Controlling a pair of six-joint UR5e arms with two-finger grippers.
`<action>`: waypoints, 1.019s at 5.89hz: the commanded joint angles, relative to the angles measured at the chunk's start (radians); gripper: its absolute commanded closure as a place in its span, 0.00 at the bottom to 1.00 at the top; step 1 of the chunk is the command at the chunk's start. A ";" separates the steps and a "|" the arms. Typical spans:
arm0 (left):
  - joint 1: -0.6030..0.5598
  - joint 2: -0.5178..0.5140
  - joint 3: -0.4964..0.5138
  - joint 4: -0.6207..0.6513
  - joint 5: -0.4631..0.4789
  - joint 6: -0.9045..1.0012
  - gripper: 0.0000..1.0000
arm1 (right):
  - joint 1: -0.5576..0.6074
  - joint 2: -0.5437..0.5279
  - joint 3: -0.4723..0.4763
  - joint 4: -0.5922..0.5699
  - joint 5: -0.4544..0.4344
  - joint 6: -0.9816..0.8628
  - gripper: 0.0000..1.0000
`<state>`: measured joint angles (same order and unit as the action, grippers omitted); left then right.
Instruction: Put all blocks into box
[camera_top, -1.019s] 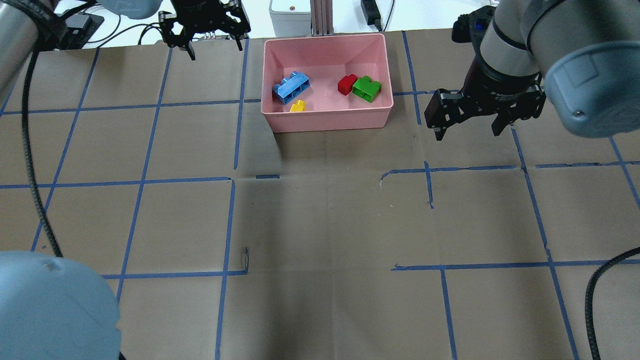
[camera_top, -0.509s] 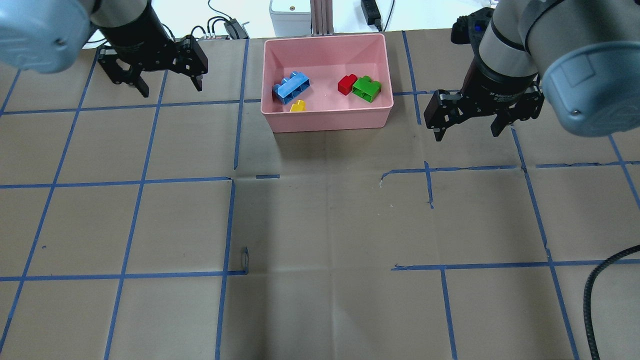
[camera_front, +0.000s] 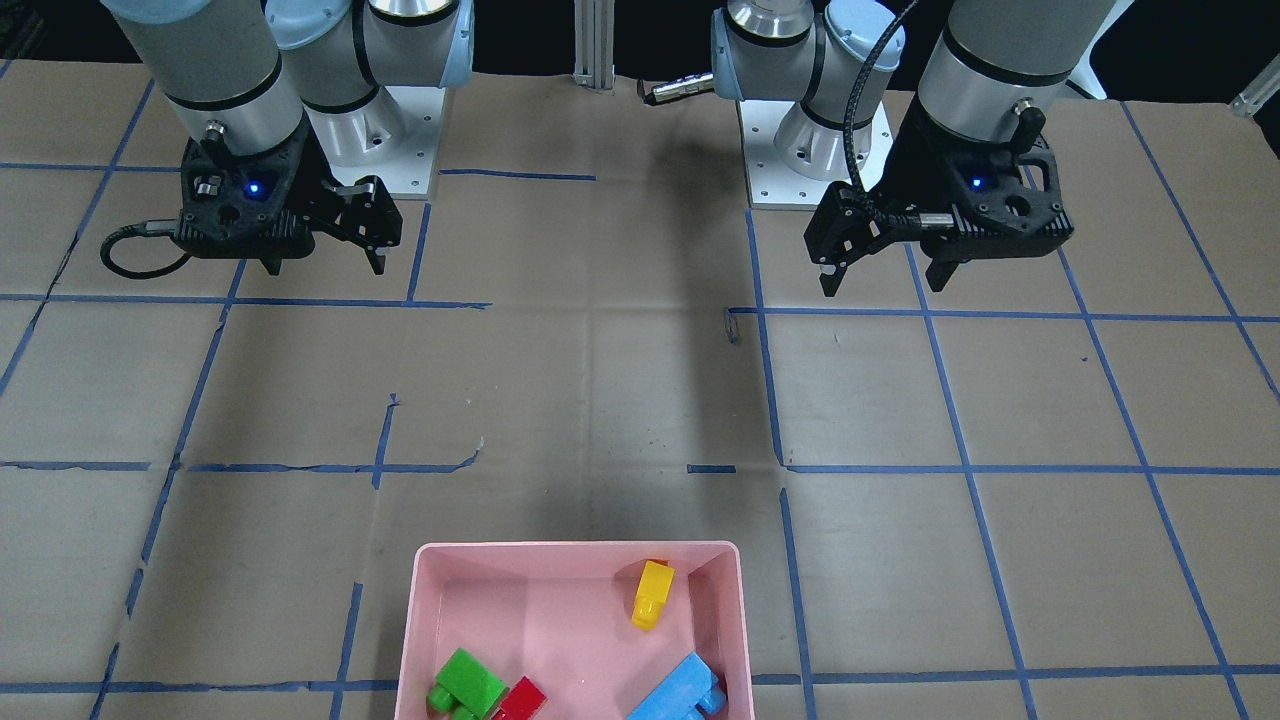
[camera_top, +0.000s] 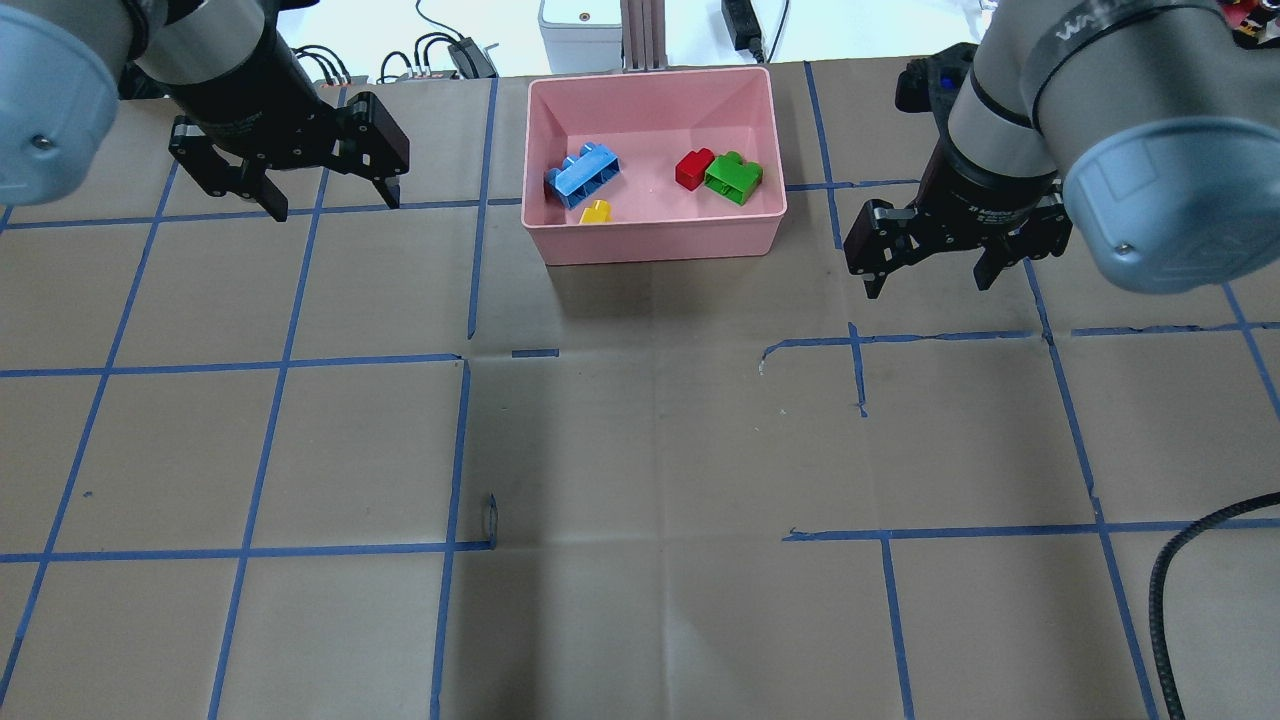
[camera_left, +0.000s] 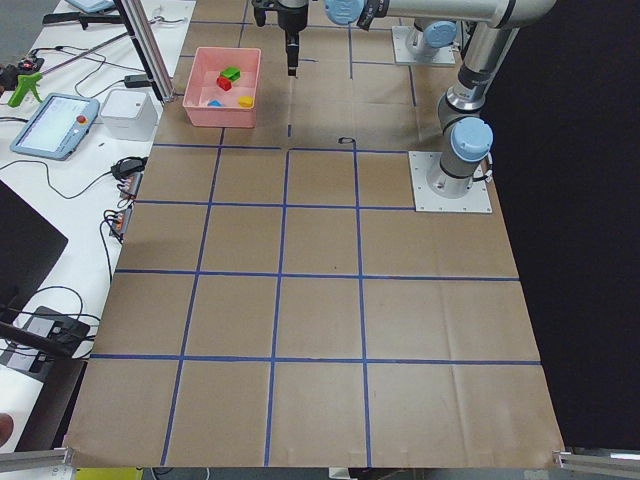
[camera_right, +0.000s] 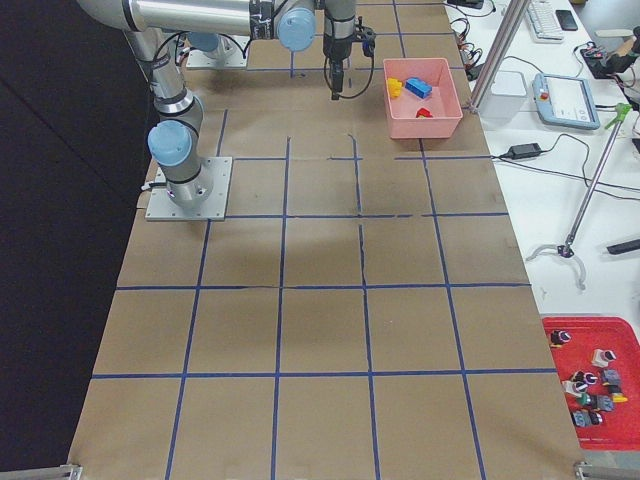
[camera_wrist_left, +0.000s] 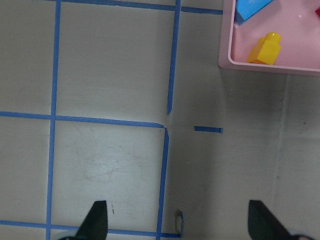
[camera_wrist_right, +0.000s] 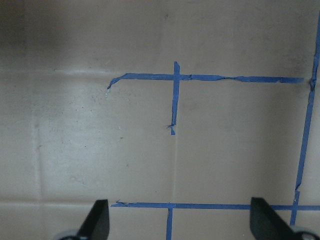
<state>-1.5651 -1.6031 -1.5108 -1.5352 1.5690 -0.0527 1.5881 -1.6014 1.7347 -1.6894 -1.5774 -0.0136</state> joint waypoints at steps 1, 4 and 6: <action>0.008 0.003 -0.003 -0.009 0.002 0.037 0.01 | -0.007 -0.008 0.020 -0.021 -0.003 -0.003 0.00; 0.011 0.003 -0.002 -0.016 0.003 0.091 0.01 | -0.005 -0.011 0.003 -0.022 -0.001 -0.002 0.00; 0.011 0.003 0.003 -0.014 0.002 0.090 0.01 | -0.005 -0.012 0.003 -0.023 0.000 -0.002 0.00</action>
